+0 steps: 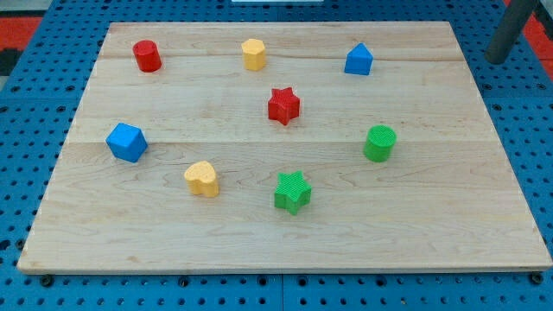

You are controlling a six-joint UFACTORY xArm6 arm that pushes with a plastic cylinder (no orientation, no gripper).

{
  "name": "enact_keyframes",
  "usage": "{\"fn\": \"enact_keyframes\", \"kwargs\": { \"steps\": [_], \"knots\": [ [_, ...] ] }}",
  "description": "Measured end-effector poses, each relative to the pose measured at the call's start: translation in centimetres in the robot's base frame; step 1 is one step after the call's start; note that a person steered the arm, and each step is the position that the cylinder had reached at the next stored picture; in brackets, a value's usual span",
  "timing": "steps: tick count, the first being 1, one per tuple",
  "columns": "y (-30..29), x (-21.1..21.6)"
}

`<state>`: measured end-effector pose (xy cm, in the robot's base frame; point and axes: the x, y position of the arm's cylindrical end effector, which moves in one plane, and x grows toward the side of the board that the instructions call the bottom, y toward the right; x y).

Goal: Move the red star to the top left of yellow heart

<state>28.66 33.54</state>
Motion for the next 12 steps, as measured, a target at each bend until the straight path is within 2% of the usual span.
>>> {"fn": "enact_keyframes", "kwargs": {
  "steps": [3,4,5,6,7,8,10,11,12],
  "knots": [
    [-2.8,0.5],
    [-5.2,2.3],
    [-10.9,6.4],
    [-21.0,6.4],
    [-27.7,8.6],
    [-33.6,8.6],
    [-34.7,8.8],
    [-39.0,11.2],
    [-38.9,11.7]
  ]
}}
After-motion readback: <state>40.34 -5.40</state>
